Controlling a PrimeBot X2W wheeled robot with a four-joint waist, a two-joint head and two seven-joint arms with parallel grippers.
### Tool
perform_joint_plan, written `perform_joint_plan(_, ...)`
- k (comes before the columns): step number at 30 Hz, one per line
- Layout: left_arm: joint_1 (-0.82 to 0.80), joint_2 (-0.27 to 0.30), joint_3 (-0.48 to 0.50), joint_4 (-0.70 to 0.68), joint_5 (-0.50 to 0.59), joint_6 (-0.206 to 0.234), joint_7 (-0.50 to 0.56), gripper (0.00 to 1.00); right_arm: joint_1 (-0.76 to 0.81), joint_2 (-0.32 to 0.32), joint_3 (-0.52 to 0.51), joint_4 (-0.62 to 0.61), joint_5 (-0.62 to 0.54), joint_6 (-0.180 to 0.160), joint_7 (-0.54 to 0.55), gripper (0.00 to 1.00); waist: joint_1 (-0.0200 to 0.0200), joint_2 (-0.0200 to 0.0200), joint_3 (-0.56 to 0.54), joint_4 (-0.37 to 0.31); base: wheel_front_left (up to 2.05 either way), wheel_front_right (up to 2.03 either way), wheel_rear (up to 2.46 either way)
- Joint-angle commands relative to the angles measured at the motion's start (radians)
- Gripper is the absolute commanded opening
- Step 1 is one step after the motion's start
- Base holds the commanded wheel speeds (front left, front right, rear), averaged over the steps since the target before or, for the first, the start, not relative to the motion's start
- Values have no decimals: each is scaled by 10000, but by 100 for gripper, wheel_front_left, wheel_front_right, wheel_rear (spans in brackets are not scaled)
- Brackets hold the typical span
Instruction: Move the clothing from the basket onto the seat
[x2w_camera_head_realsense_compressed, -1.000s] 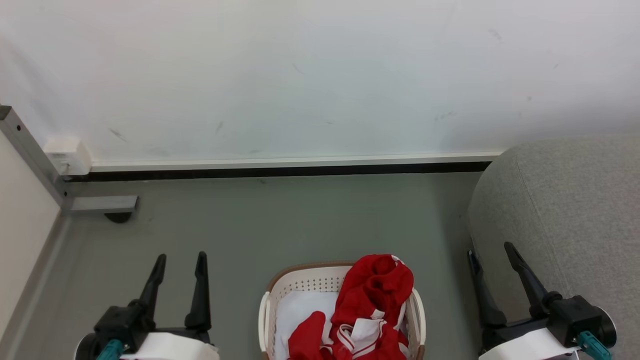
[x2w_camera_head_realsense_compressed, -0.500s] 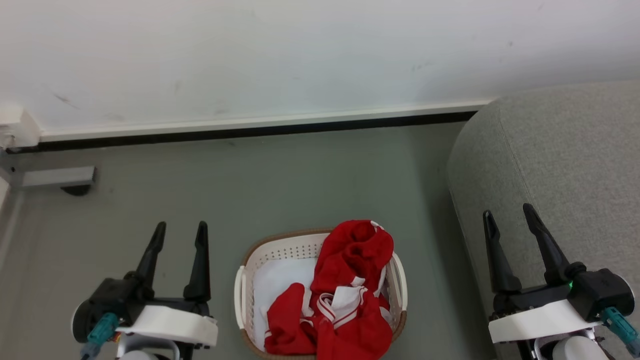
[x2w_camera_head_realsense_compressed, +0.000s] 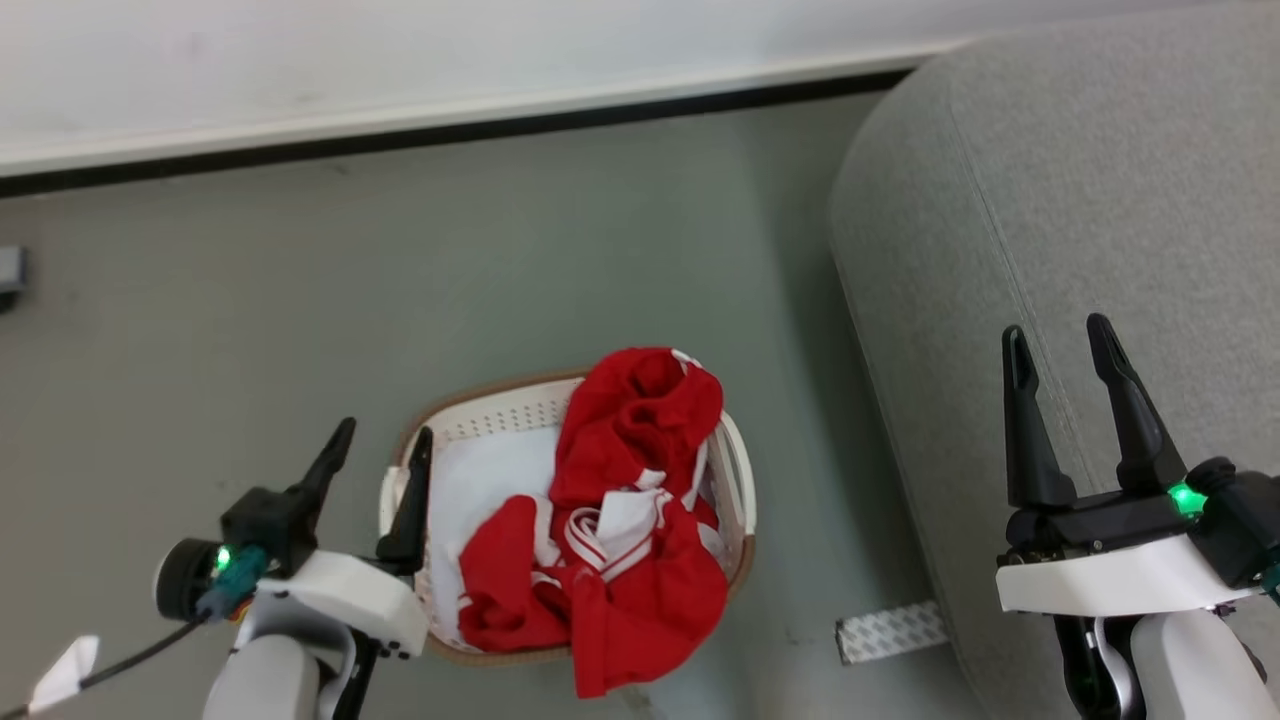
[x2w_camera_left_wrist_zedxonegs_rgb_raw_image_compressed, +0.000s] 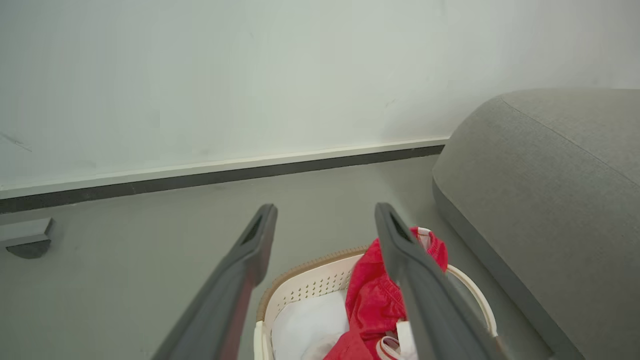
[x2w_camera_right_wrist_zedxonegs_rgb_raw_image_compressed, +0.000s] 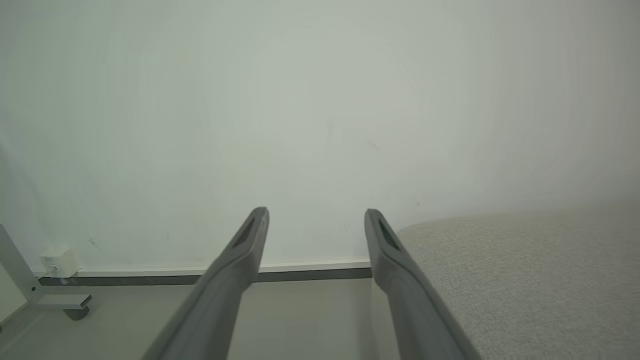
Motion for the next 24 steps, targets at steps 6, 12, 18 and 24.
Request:
perform_joint_plan(6, -1350, 564, -1091, 1741, -232, -64, 528, 100, -391, -27, 47, -334, 285, -21, 4, 100, -2, 0, 1098, -746, 0, 0, 0)
perform_joint_plan(12, -2374, 1052, -2407, 2711, -745, -52, 1277, 100, -617, -23, -48, -663, 464, -21, 4, 100, -2, 0, 1831, -1148, 0, 0, 0)
perform_joint_plan(18, -3259, 1497, -3669, 3565, -1197, -52, 2303, 100, -833, -23, -65, -1016, 656, -21, 4, 100, -2, 0, 2522, -1653, 0, 0, 0)
perform_joint_plan(24, -4013, 1814, -4707, 4252, -1686, -53, 3299, 100, -899, -18, 103, -1309, 1027, -21, 4, 100, -2, 0, 3101, -2160, 0, 0, 0)
